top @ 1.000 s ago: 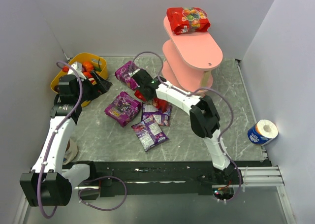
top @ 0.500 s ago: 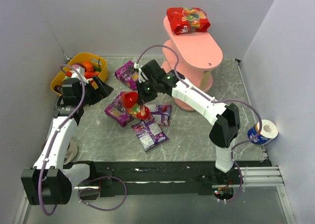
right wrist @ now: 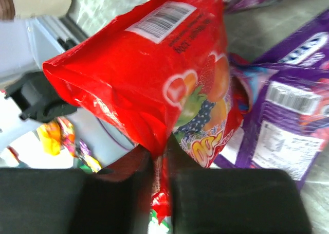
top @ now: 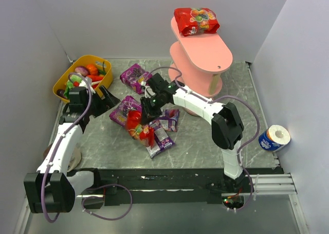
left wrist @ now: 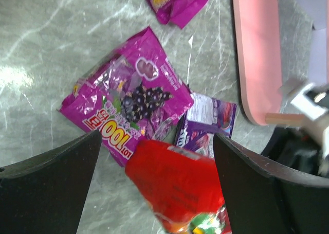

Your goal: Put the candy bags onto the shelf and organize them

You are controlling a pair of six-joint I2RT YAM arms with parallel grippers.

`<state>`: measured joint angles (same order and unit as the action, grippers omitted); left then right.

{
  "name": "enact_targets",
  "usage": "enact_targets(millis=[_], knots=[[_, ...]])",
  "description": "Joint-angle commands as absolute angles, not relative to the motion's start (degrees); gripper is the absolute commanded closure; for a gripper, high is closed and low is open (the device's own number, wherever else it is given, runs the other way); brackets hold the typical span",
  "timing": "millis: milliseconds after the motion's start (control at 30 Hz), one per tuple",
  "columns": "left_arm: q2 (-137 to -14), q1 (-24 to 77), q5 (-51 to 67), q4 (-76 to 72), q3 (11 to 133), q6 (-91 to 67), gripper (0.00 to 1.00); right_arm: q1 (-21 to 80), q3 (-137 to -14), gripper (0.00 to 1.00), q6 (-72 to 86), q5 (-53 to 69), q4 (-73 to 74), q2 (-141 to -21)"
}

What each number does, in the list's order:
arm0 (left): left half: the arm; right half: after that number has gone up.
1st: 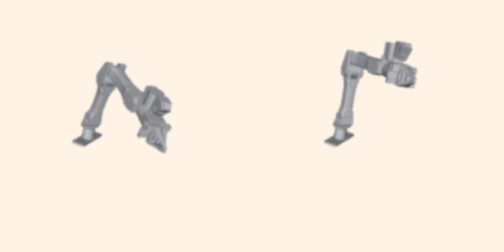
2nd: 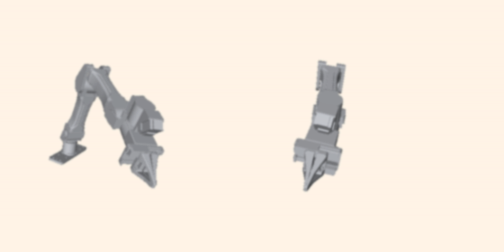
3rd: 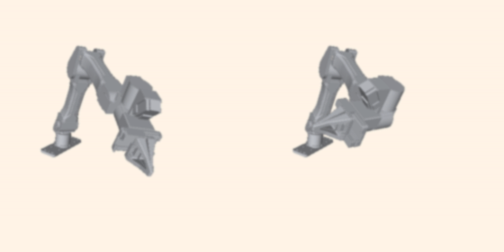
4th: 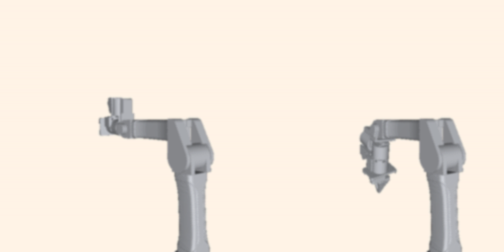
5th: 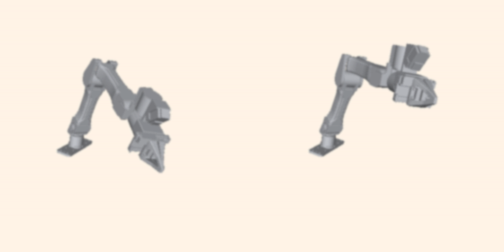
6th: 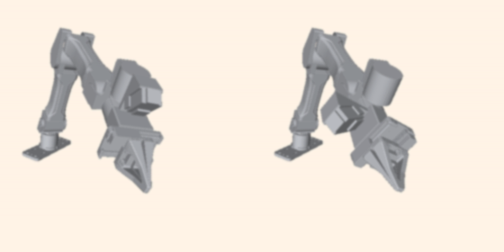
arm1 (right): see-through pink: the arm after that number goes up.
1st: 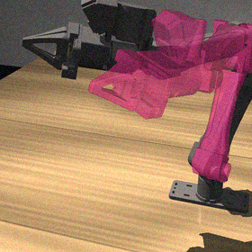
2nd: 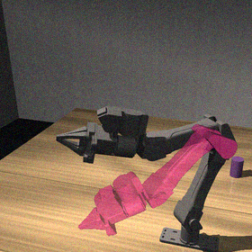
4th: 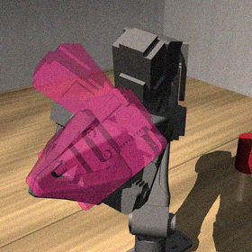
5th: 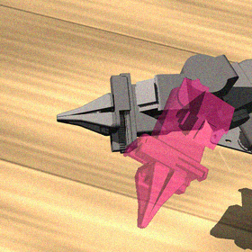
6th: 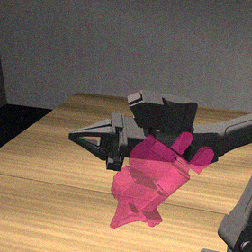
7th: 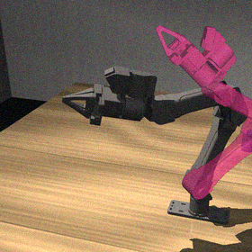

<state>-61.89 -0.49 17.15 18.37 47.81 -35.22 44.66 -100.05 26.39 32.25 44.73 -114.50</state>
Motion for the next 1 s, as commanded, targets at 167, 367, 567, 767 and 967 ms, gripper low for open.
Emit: enact_targets(millis=[167, 367, 567, 767, 967], knots=[[-62.1, -0.4, 19.1, 20.9, 44.9, -36.2, 0.02, 38.9, -101.0, 0.44, 24.7, 21.3, 43.2, -112.9], [-61.2, -0.4, 20.1, 21.9, 41.6, -38.1, 0.03, 39.3, -101.6, 0.38, 21.1, 17.2, 43.1, -111.4], [-60.6, 3.9, 23.1, 17.6, 37.6, -41.4, 0.08, 40.0, -99.1, 0.28, 17.8, 16.5, 40.6, -109.2], [-62.0, 8.3, 22.4, 13.3, 37.7, -43.2, 0.06, 40.1, -96.6, 0.17, 15.6, 15.3, 38.9, -107.3], [-66.7, 11.7, 20.7, 12.2, 39.8, -43.6, 0.08, 40.3, -93.2, 0.15, 14.8, 14.3, 38.0, -107.4]])
